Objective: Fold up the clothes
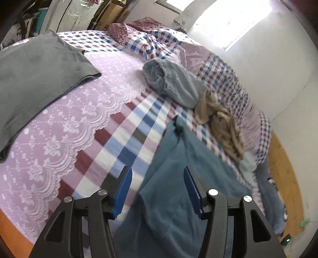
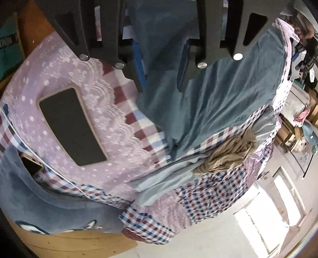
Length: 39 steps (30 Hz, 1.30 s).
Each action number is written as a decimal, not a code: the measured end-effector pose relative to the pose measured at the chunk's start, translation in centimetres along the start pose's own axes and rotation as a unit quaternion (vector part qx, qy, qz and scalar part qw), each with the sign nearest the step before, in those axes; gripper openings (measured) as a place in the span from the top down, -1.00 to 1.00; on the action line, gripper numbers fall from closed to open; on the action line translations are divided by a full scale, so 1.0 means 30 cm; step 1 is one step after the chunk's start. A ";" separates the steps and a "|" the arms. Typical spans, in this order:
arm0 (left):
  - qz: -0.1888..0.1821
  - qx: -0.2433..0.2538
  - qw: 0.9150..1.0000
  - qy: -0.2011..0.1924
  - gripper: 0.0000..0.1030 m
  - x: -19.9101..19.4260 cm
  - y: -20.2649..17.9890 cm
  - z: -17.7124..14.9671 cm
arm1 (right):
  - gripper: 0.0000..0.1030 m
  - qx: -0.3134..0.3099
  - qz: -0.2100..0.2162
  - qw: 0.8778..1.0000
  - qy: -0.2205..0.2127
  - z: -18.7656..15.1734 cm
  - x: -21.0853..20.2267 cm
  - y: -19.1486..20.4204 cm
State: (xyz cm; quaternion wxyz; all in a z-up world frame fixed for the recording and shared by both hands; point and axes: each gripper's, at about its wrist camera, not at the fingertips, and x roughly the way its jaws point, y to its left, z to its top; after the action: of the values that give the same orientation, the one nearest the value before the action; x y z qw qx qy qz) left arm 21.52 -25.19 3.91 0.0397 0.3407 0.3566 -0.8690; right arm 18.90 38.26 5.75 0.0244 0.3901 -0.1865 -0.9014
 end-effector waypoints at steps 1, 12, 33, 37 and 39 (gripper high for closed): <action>-0.003 0.000 1.000 0.001 -0.12 0.009 -0.005 0.002 | 0.25 -0.003 0.003 1.000 0.000 0.002 0.006 0.012; 0.012 0.061 0.998 0.028 -0.12 0.111 -0.098 -0.015 | 0.13 -0.073 0.033 0.997 0.003 0.010 0.074 0.195; 0.067 0.062 0.995 0.041 -0.39 -0.010 0.039 -0.075 | -0.07 -0.302 0.152 0.940 0.044 -0.249 0.139 0.753; 0.071 0.042 0.996 0.045 -0.43 -0.050 0.092 -0.089 | -0.07 -0.397 0.203 0.893 0.067 -0.400 0.132 0.895; 0.069 0.028 0.996 0.058 -0.43 -0.054 0.118 -0.107 | -0.07 -0.442 0.212 0.869 0.073 -0.480 0.132 0.959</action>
State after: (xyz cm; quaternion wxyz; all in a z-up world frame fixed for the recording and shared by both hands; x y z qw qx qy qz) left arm 25.67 -26.01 1.17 0.0692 0.4149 0.3093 -0.8529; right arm 23.49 6.19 4.20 0.3986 0.3543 0.1551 -0.8316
